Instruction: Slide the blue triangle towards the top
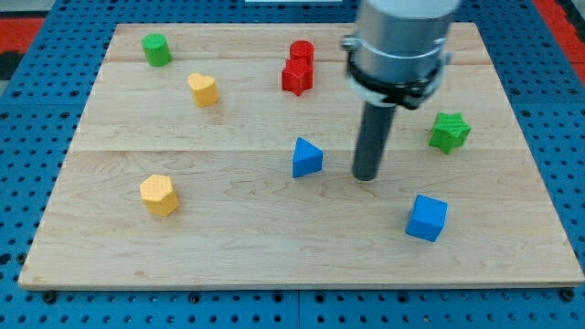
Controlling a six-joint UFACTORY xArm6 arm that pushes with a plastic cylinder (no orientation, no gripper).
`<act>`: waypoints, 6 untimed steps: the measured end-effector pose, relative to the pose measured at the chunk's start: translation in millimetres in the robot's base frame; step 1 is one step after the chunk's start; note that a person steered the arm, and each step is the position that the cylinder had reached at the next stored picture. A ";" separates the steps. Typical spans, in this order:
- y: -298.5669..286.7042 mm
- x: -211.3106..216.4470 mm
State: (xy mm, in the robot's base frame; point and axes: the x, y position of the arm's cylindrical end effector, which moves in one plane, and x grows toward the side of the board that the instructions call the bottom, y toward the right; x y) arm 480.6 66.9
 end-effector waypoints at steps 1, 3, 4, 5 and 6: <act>-22.7 9.6; -88.0 -63.6; -82.2 -25.2; -144.3 -42.9; -124.5 -61.2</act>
